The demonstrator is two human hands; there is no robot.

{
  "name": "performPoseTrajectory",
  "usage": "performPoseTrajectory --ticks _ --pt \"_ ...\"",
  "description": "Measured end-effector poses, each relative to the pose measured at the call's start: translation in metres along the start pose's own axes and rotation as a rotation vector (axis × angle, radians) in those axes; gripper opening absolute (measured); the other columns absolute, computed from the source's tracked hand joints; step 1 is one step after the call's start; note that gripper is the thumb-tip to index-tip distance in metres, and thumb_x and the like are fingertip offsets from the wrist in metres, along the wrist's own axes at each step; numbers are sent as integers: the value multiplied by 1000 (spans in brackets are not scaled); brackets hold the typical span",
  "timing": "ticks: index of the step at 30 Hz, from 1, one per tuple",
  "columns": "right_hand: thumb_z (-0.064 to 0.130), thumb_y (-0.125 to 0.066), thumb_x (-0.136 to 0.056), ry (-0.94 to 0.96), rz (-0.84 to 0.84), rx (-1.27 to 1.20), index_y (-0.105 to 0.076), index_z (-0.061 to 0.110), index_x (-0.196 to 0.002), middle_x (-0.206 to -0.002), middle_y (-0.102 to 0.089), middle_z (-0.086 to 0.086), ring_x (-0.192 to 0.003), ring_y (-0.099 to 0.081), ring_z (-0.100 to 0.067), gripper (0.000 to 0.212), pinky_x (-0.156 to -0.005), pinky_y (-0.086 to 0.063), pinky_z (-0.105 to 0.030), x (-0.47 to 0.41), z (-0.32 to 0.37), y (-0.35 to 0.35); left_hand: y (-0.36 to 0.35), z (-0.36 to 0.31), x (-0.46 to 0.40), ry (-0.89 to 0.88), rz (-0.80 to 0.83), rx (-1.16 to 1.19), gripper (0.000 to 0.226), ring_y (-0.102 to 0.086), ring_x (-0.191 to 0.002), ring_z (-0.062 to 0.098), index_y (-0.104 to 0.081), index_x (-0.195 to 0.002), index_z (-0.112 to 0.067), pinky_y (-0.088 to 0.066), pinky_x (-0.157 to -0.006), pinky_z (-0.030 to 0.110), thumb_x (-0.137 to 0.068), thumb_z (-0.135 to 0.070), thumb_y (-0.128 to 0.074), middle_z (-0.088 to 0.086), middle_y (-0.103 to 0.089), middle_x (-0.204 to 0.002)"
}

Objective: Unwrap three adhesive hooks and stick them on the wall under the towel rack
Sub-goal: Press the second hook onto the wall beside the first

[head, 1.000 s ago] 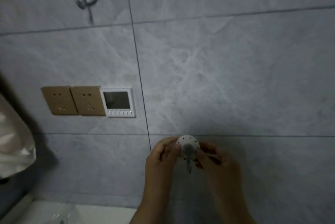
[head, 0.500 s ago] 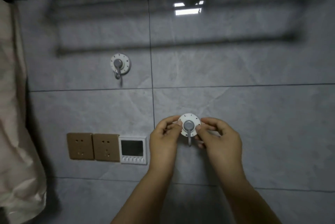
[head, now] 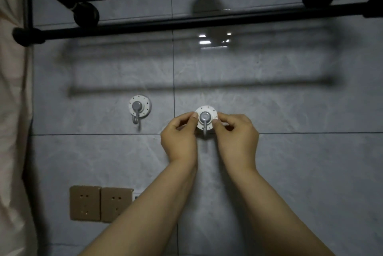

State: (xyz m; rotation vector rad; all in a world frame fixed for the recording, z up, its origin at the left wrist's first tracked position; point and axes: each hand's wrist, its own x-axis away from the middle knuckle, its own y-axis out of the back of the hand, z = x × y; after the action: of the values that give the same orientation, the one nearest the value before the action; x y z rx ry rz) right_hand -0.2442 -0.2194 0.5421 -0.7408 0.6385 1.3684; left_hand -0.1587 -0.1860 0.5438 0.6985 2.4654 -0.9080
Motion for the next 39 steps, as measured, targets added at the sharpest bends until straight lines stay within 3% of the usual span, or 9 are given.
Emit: performPoseTrajectory --ticks 2,9,16,20,24,29,34,36,39 --pt "16 -66 -82 14 -24 13 -74 19 -100 -96 -66 -1 -82 -63 -11 20 -70 -42 -7 -10 4 -4 -7 -3 -8 7 9 5 8 -70 -80 17 -76 -87 -14 -57 -79 31 -80 -15 -73 6 -77 -87" --pt "16 -65 -82 -43 -85 -27 -75 14 -96 -98 -73 -3 -92 -66 -15 18 -87 -51 -27 -34 10 -16 -22 -4 -23 -32 -31 -48 6 -69 -72 1 -77 -83 -19 -52 -65 9 -79 -19 -73 -8 -76 -79" --pt "16 -67 -80 -73 -131 -69 -77 16 -86 -84 -76 2 -75 -66 -7 11 -62 -43 -2 -41 8 -19 -26 -1 -32 -62 2 -91 5 -71 -75 4 -76 -82 -20 -56 -72 19 -78 -22 -74 -7 -76 -78" --pt "16 -67 -80 -71 -137 -81 -76 15 -85 -83 -76 1 -74 -67 -9 11 -69 -49 -15 -43 7 -20 -28 -2 -35 -51 10 -98 3 -69 -69 7 -76 -79 -21 -55 -70 23 -79 -20 -73 -6 -75 -75" --pt "16 -68 -79 -59 -134 -62 -76 14 -85 -81 -76 0 -74 -68 -11 10 -68 -49 -17 -45 5 -21 -27 -4 -37 -25 39 -88 4 -61 -56 10 -74 -77 -20 -55 -65 26 -80 -18 -71 -1 -71 -65" --pt "15 -66 -79 -36 -76 -61 -76 13 -85 -74 -74 -5 -69 -69 -21 12 -73 -57 -39 -50 1 -19 -30 -5 -37 7 25 -86 6 -59 -48 12 -73 -75 -18 -58 -61 34 -80 -16 -71 1 -70 -60" --pt "13 -65 -76 -24 -23 16 -76 14 -76 -65 -73 -4 -56 -69 -20 10 -63 -59 -35 -60 3 -14 -28 -7 -43 -57 20 -217 7 -59 -39 7 -73 -71 -22 -52 -51 21 -78 -24 -72 -7 -65 -44" --pt "11 -66 -75 3 13 72 -76 14 -74 -67 -74 -3 -59 -69 -17 10 -62 -58 -31 -64 8 -10 -26 -10 -46 -99 35 -283 6 -63 -44 8 -73 -71 -23 -55 -57 23 -77 -24 -73 -7 -67 -49" --pt "6 -65 -76 191 72 202 -75 11 -85 -85 -73 -7 -82 -65 -20 15 -79 -51 -30 -64 11 -2 -15 -14 -47 -277 165 -464 10 -69 -78 13 -74 -85 -23 -56 -81 31 -80 -16 -68 -5 -74 -82"
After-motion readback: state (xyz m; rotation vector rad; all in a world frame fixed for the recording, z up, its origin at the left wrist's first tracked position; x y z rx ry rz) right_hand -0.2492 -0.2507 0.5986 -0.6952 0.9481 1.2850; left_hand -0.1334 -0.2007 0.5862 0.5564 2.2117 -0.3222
